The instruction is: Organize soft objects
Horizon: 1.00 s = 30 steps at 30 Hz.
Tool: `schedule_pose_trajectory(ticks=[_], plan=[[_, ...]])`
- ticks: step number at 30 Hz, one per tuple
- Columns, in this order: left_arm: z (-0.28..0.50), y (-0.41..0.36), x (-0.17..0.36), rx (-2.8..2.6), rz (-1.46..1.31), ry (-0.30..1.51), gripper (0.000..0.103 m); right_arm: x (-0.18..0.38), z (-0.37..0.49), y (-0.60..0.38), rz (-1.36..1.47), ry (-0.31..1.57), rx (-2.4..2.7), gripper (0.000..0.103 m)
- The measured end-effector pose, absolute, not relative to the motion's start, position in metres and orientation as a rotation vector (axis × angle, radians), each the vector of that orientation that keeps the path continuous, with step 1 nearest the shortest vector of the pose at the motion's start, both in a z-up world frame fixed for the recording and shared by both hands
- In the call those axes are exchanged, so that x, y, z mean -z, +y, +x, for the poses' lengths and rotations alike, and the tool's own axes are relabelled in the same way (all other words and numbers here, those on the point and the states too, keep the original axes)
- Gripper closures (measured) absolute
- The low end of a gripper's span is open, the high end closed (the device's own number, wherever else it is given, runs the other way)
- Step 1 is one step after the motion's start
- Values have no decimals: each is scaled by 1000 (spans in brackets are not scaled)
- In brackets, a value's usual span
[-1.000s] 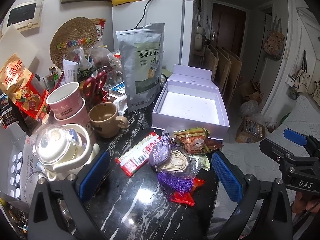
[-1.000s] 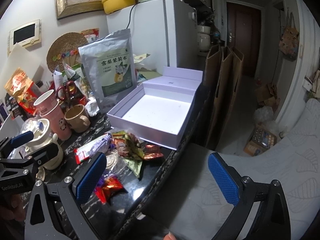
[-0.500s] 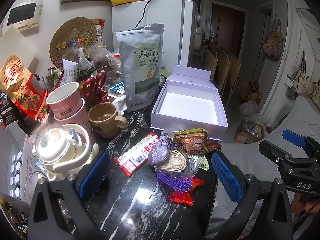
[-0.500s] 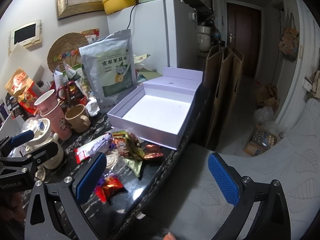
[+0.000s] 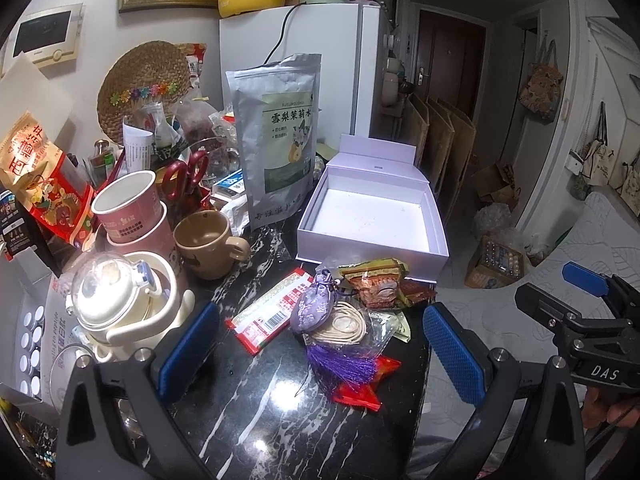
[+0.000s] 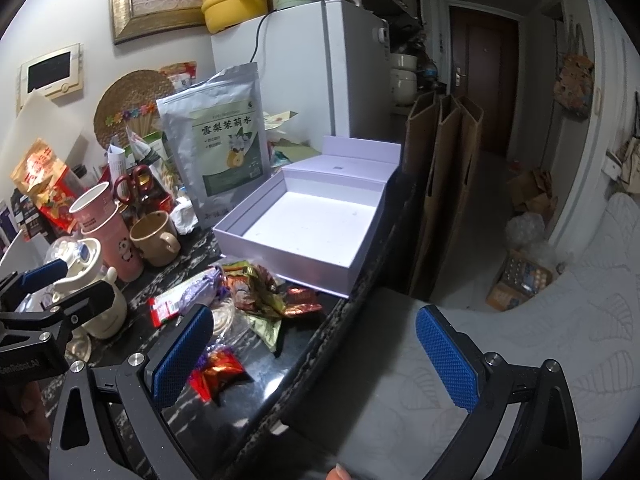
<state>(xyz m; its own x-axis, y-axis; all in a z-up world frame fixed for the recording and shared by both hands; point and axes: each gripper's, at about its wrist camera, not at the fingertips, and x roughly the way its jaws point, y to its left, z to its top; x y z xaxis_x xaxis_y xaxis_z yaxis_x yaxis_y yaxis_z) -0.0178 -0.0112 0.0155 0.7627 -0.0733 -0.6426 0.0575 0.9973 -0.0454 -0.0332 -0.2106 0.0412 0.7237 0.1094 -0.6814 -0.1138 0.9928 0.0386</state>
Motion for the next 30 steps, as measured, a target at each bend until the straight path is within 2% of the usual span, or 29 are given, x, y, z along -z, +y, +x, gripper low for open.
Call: schedule_pose_trajectory(ticks=[17, 30], plan=[[-23, -31, -16, 96, -9, 664, 0, -37, -39, -227, 31, 728, -153, 0], [-20, -30, 13, 135, -95, 721, 0, -13, -32, -240, 81, 763, -222, 0]])
